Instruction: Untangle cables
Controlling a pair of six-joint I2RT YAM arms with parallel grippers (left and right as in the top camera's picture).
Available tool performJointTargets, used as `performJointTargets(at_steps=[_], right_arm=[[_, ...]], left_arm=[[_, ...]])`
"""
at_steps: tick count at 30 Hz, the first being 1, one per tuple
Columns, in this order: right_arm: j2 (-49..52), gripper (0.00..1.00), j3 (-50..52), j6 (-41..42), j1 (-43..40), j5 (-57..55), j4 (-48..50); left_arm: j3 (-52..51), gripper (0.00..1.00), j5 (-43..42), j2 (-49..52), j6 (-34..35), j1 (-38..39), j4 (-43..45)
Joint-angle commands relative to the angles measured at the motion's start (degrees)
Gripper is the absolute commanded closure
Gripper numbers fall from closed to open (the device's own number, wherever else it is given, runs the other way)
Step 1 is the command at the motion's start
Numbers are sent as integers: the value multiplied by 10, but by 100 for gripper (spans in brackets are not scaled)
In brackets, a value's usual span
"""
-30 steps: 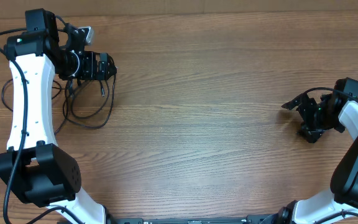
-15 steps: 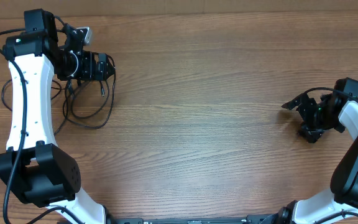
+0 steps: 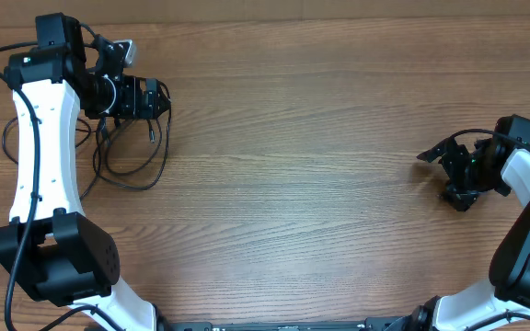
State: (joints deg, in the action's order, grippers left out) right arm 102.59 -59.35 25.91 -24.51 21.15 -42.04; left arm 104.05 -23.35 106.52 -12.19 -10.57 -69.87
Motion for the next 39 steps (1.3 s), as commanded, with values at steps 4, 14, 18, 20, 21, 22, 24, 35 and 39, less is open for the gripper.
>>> performJointTargets(at_steps=[4,14,18,20,21,22,24,35,39], right_arm=[[5,0,1,-2,-4,-27,4],[5,0,1,-2,-4,-27,4],[5,0,1,-2,-4,-27,4],[5,0,1,-2,-4,-27,4],[5,0,1,-2,-4,-27,4],[5,0,1,-2,-4,-27,4],[5,0,1,-2,-4,-27,4],[5,0,1,-2,-4,-27,4],[5,0,1,-2,-4,-27,4]], left_arm=[[-5,0,2,1,6,0,0],[-5,0,16,7,6,0,0],[-5,0,15,8,6,0,0],[-5,0,15,7,6,2,0],[-5,0,15,4,6,4,0],[-5,0,15,0,6,8,0],[-5,0,15,-15,6,18,0],[-5,0,15,-113,6,103,0],[-5,0,15,-135,6,118,0]])
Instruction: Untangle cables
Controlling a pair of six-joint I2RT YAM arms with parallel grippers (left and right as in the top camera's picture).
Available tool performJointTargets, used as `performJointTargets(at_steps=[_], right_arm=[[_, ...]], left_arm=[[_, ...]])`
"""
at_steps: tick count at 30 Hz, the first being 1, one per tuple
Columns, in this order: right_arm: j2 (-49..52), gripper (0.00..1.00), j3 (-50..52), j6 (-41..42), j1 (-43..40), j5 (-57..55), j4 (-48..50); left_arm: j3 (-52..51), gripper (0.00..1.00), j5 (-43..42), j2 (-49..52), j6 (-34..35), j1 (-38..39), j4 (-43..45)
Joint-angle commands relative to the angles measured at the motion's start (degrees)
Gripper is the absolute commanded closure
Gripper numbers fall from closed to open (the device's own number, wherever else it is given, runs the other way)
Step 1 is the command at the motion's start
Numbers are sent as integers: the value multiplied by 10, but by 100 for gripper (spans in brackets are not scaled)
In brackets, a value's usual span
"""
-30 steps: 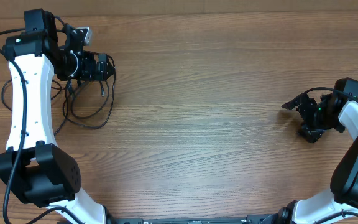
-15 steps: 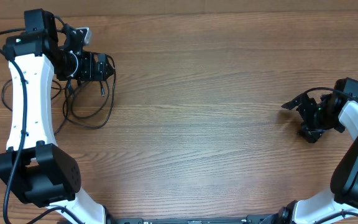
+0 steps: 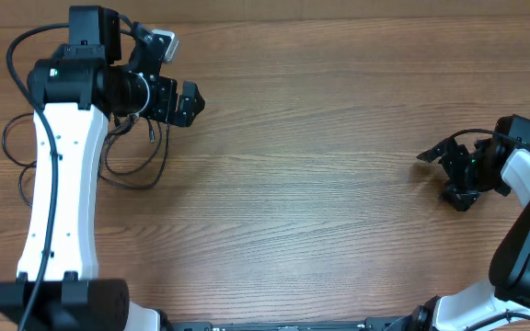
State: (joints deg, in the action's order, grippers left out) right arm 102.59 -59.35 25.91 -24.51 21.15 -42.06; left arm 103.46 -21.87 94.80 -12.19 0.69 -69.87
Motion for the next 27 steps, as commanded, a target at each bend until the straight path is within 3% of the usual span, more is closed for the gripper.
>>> performJointTargets(at_steps=[1,17,27], right_arm=[[5,0,1,-2,-4,-27,4],[5,0,1,-2,-4,-27,4],[5,0,1,-2,-4,-27,4]], left_arm=[[1,0,0,-23,6,7,0],[1,0,61,-38,-19,9,7],[-65,0,11,-51,-20,9,155]])
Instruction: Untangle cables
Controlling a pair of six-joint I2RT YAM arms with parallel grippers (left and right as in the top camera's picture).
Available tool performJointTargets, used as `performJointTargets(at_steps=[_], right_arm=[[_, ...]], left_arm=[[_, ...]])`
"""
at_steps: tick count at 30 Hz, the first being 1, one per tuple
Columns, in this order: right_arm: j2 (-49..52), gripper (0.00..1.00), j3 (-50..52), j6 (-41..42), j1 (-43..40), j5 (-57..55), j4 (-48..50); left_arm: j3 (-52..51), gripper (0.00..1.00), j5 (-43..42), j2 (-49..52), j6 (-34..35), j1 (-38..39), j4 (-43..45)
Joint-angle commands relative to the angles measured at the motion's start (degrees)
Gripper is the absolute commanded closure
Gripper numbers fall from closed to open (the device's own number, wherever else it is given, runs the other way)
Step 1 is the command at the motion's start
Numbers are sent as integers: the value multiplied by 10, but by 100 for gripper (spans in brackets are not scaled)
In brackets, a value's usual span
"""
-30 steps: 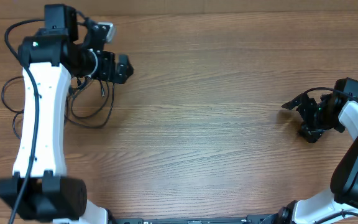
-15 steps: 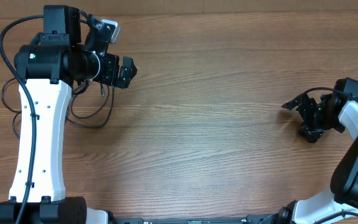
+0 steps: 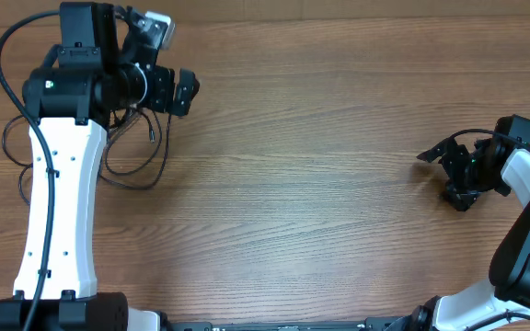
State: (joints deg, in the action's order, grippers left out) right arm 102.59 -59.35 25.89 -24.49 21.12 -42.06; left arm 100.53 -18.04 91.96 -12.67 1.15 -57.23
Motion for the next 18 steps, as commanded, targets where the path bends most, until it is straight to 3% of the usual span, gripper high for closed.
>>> performJointTargets(at_steps=[1,11,18], right_arm=[[5,0,1,-2,-4,-27,4],[5,0,1,-2,-4,-27,4],[5,0,1,-2,-4,-27,4]], left_arm=[[-59,0,-36,-29,-15,4,60],[-374,0,-75,-129,-15,4,355],[-622,0,-75,-202,3,4,654]])
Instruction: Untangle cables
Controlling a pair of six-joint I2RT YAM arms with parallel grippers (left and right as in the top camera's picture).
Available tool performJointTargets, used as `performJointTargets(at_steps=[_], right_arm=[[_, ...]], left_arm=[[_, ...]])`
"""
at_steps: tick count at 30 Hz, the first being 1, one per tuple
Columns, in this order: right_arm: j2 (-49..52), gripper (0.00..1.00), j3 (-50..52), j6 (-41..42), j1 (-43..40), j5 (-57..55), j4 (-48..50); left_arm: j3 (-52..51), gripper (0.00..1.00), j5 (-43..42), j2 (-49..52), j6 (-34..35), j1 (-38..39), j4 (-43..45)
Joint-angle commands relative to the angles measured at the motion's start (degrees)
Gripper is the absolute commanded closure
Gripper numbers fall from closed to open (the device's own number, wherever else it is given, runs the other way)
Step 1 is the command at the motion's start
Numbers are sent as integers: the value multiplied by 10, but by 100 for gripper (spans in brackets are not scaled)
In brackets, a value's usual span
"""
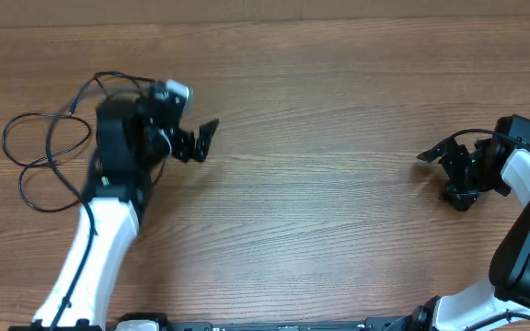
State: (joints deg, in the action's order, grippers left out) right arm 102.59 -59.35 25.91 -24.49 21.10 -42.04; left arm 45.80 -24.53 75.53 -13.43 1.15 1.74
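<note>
Thin black cables lie in loose overlapping loops at the table's left side, and part of them is hidden under my left arm. My left gripper hovers to the right of the loops, pointing right. Its fingers are spread and no cable shows between them. My right gripper rests far off at the right edge, open and empty, pointing left.
The wooden table runs between the two arms. My left arm's white link slants from the bottom edge up to the wrist and covers the loops' right side. A black robot lead arcs above the wrist.
My left arm has swung down and to the right. Its gripper is now lower and slightly farther right, and the left cable loops it covered are now exposed. The right arm is unchanged.
My left gripper first sat over the top of the cable loops at the back left. It then stood a little farther right, near the loose cable end, and stayed there. Now the arm reaches up from the bottom with the gripper right of the loops. The right arm never moved.
</note>
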Motion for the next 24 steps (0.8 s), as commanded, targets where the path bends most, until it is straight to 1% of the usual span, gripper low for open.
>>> performJointTargets(at_steps=[1,2,4,5,8,11,14,19,23,24], right_arm=[[5,0,1,-2,-4,-26,4],[5,0,1,-2,-4,-27,4],[5,0,1,-2,-4,-27,4],[5,0,1,-2,-4,-26,4],[5,0,1,-2,-4,-27,4],[5,0,1,-2,-4,-26,4],[5,0,1,-2,-4,-26,4],[5,0,1,-2,-4,-27,4],[5,0,1,-2,-4,-27,4],[5,0,1,-2,-4,-27,4]], left_arm=[[-116,0,-10,-51,23,4,125],[-143,0,-10,-59,28,4,163],[-223,0,-7,-84,38,4,272],[-251,0,-4,-94,40,4,308],[-308,0,16,-115,51,4,364],[-337,0,41,-134,67,4,369],[-363,0,42,-153,71,0,369],[-416,0,42,-182,106,-17,371],[-454,0,42,-211,111,-27,382],[-455,1,43,-220,114,-27,370]])
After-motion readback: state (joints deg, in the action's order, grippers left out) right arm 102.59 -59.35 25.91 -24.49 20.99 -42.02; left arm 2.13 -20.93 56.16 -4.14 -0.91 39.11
